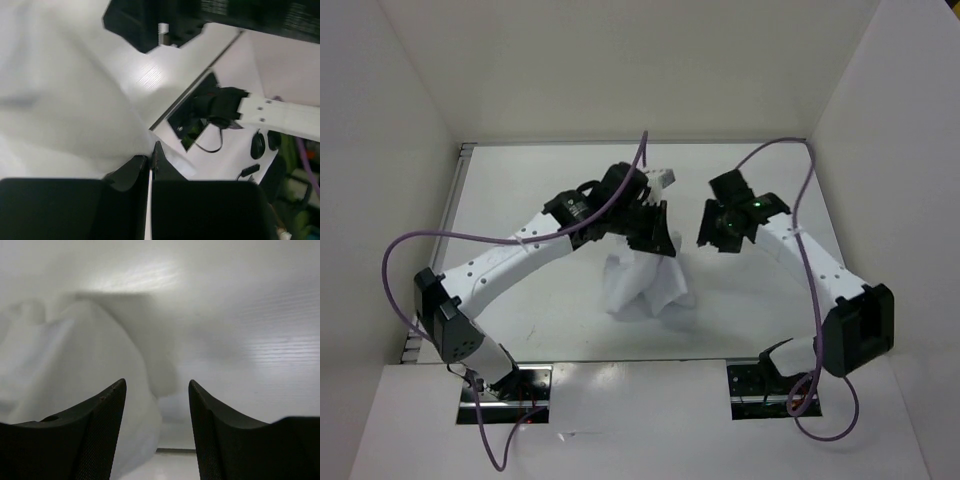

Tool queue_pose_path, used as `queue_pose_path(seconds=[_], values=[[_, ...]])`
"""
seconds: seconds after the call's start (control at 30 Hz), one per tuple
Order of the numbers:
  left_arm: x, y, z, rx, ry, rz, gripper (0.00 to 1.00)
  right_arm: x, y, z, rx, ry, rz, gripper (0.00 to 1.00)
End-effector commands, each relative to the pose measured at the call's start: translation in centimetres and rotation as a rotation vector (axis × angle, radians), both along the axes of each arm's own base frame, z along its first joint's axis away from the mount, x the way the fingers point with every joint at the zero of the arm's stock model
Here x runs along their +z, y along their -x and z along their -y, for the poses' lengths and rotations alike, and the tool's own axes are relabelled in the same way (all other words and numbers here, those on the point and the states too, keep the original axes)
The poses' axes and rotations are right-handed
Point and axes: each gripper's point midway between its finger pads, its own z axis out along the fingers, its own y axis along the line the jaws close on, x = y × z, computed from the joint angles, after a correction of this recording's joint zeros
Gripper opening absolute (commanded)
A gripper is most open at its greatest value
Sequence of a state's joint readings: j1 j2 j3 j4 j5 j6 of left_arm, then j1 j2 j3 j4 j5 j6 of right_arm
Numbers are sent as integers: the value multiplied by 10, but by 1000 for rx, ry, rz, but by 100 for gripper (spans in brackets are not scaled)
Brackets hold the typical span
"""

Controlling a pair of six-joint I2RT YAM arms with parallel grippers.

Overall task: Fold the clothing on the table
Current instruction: Flatten the skirt out

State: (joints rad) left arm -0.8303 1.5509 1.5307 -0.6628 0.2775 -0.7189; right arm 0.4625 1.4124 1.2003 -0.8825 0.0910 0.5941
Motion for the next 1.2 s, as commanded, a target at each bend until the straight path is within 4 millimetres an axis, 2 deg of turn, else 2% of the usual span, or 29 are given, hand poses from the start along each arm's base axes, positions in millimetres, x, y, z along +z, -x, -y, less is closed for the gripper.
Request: queue_pose_path(seconds=[0.0, 0.07, 0.1, 0.13, 0.17, 0.23, 0.3, 0.33, 0.4, 0.43, 0.53, 0.57, 0.7, 0.73, 0.8, 0.83, 0.93, 1.0, 1.03, 1.07, 1.17], values=[[60, 4, 22, -230, 113, 175, 0, 48, -20, 49, -183, -21, 171, 58], [88, 4, 18, -245, 156, 238, 0, 64, -25, 66, -229, -14, 231, 58], [98, 14, 19, -287, 203, 240, 0, 73, -25, 74, -256, -23, 259, 58], [115, 11, 8, -274, 250, 286, 0, 77, -27, 79, -273, -19, 280, 58], [114, 15, 5, -286, 262, 302, 0, 80, -26, 80, -266, -17, 289, 58], [89, 10, -13, -230, 229, 300, 0, 80, -27, 84, -279, -15, 290, 58], [62, 6, -27, -176, 184, 268, 0, 73, -25, 80, -265, -27, 264, 58], [32, 11, -40, -149, 150, 221, 0, 74, -27, 77, -259, -39, 271, 58], [7, 24, -54, -119, 130, 157, 0, 59, -28, 72, -232, -42, 219, 58], [-35, 32, -68, -85, 60, 61, 0, 57, -30, 69, -226, -52, 215, 58], [-94, 60, -96, 7, -74, -144, 0, 43, -29, 61, -167, -55, 152, 57], [-124, 76, -110, 24, -135, -234, 0, 40, -29, 59, -153, -56, 141, 57], [-167, 106, -141, 119, -267, -396, 0, 20, -12, 41, -61, -62, 20, 54], [-171, 103, -147, 158, -302, -389, 0, 4, 0, 32, -25, -67, -47, 54], [-179, 109, -148, 155, -346, -411, 0, -13, 15, 29, -7, -62, -131, 53], [-183, 105, -151, 191, -368, -409, 0, -30, 26, 27, 5, -52, -189, 51], [-192, 100, -156, 245, -420, -429, 0, -48, 45, 27, 27, -45, -266, 47], [-201, 98, -157, 263, -453, -441, 0, -51, 54, 16, 89, -86, -302, 47], [-204, 96, -155, 263, -454, -442, 0, -56, 58, 18, 99, -76, -321, 47], [-210, 94, -151, 256, -451, -455, 0, -61, 65, 8, 144, -86, -353, 47], [-220, 90, -148, 256, -471, -473, 0, -74, 70, -2, 187, -68, -383, 47]])
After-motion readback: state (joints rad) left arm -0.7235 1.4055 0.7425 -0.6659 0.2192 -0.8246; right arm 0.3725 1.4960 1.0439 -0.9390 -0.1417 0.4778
